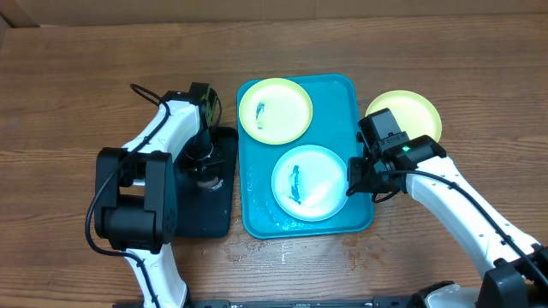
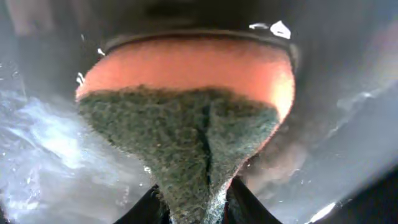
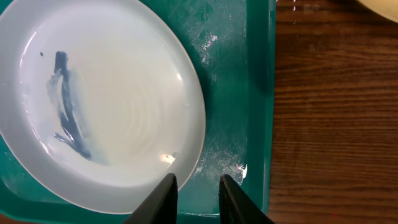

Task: Clean dirty plates on tray and stack at the side
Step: 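Dip the sponge in the black tray with the left gripper, then scrub the light blue plate with the sponge in the left gripper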

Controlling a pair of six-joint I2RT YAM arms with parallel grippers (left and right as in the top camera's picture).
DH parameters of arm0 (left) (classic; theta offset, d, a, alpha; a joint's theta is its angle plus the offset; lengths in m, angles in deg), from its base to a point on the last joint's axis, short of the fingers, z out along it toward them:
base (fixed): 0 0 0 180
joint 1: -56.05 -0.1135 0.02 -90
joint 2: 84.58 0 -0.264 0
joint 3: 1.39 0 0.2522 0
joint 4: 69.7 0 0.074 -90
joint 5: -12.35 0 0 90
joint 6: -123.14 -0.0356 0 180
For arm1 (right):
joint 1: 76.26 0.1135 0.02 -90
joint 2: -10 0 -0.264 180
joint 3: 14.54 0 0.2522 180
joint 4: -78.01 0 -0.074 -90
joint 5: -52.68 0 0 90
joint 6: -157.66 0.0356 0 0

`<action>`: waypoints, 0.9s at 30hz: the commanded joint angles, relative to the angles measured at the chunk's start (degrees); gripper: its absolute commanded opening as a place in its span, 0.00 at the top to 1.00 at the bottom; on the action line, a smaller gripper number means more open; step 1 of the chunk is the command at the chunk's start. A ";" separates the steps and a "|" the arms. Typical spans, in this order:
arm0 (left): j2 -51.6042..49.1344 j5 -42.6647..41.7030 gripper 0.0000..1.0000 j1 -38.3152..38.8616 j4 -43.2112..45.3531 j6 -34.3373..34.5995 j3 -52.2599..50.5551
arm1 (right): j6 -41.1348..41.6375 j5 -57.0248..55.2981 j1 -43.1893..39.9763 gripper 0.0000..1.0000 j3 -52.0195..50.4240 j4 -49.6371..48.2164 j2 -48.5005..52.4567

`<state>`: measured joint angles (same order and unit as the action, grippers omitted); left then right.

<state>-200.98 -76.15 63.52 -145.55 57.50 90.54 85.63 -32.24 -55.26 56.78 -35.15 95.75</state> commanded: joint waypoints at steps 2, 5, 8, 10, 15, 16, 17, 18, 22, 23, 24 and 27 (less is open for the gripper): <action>-1.11 -2.03 0.64 -0.04 -0.24 -2.43 1.22 | -0.20 -0.55 -0.15 0.75 1.44 -0.20 -0.98; -1.14 -2.56 0.62 -0.04 0.26 -3.19 1.05 | -0.20 -0.55 -0.15 0.75 1.44 -0.04 -1.01; -1.14 -2.14 0.78 -0.04 2.78 -3.82 0.02 | -0.15 -0.57 -0.15 0.75 1.44 -0.39 -0.98; -1.14 -2.40 0.96 -0.04 3.93 -3.69 -0.68 | 1.36 -0.61 -0.17 0.75 1.36 -1.16 -0.98; -1.09 -2.71 0.96 0.07 2.91 -3.63 -0.44 | 12.63 -5.57 -0.17 0.79 0.13 -4.42 -0.76; -1.03 -3.08 0.96 0.04 2.10 -3.65 -0.02 | 13.46 -5.68 -0.17 0.79 -0.33 -5.51 -0.76; -0.90 -3.37 0.96 -0.04 1.14 -3.65 0.48 | 13.57 -5.62 -0.17 0.79 -0.72 -6.43 -0.76; -0.63 -3.74 0.96 -0.04 -0.07 -3.91 1.27 | 13.55 -5.66 -0.17 0.79 -1.20 -7.23 -0.76; 2.01 -6.16 0.96 -0.04 -4.63 -7.30 5.14 | 11.28 -5.33 -0.17 0.79 -2.36 -8.26 -0.48; 3.39 -7.06 0.96 0.11 -5.88 -8.20 6.45 | 8.79 -4.57 -0.17 0.75 -2.47 -8.31 -0.11; 4.63 -7.76 0.96 0.35 -6.82 -8.72 7.43 | 6.56 -3.63 -0.17 0.72 -2.49 -8.37 0.24; 8.74 -10.45 0.96 1.53 -8.61 -9.22 9.79 | 0.87 -1.79 -0.17 0.67 -2.49 -8.39 2.23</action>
<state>-198.75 -82.38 63.63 -153.20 50.87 96.62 92.45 -35.58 -55.26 54.66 -43.28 96.23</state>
